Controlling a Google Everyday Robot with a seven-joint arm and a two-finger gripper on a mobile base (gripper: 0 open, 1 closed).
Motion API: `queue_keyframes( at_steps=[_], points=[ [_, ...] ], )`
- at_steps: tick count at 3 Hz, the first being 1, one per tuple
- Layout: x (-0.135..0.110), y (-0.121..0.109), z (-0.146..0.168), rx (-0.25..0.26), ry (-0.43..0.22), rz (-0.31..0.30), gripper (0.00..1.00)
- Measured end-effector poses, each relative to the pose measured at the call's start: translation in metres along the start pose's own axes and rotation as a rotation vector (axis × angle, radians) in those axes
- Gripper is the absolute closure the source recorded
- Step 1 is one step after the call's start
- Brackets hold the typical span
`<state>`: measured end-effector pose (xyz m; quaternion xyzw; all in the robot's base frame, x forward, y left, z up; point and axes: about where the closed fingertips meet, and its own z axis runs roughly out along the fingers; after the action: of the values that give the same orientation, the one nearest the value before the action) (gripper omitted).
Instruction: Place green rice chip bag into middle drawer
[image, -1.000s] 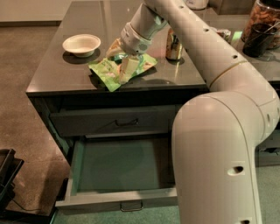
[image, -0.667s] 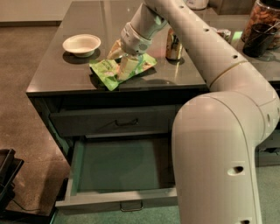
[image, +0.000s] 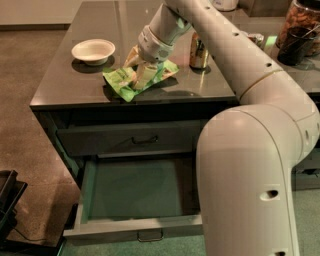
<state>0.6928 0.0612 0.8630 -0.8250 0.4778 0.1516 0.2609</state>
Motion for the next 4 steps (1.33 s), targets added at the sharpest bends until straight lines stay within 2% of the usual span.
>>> queue_keyframes(
  at_steps=[1, 2, 3, 4],
  points=[
    [-0.011, 0.013, -0.005, -0.012, -0.026, -0.001, 1.0],
    [-0.037, 0.044, -0.017, -0.012, -0.067, 0.001, 1.0],
    [-0.068, 0.082, -0.035, 0.036, -0.106, 0.021, 1.0],
    [-0.1, 0.127, -0.063, 0.127, -0.11, 0.078, 1.0]
  ],
)
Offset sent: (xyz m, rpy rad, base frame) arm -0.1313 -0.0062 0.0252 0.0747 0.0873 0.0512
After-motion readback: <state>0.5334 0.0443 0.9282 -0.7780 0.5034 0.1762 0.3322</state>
